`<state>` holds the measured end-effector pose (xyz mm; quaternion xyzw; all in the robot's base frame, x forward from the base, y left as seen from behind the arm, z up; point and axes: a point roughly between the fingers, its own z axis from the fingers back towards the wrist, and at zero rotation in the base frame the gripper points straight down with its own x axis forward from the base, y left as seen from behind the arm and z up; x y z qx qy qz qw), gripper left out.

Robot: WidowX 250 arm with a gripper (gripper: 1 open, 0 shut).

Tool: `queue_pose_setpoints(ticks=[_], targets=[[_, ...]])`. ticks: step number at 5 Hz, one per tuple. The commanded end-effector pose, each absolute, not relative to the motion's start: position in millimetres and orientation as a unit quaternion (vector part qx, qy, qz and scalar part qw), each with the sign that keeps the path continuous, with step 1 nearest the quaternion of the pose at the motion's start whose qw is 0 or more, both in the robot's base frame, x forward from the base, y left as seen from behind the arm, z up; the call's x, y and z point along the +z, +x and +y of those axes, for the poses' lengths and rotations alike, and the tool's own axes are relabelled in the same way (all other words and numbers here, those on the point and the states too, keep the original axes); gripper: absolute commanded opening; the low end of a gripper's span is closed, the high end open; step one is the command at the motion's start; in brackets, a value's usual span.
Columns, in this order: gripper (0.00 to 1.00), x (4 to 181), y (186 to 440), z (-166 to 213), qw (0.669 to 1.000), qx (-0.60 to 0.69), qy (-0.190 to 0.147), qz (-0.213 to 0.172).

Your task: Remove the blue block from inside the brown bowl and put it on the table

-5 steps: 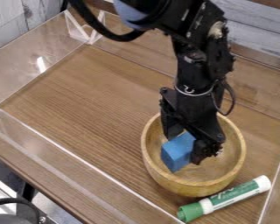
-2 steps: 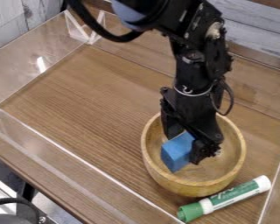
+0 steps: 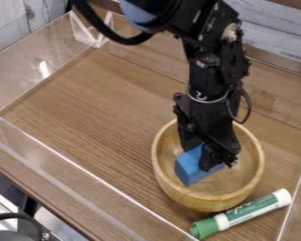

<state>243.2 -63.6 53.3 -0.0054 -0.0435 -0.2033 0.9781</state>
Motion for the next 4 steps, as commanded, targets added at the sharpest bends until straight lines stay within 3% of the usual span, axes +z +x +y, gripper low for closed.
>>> queue_pose_setpoints(ticks=[1,3,4], targets=[[0.0,73.5,255,-61,0.977,-0.201,0.0,-0.072],[0.0,81.6,256,-58,0.977,-0.205,0.008,-0.066],[0.0,94.6,258,-55,0.977,-0.205,0.016,-0.061]])
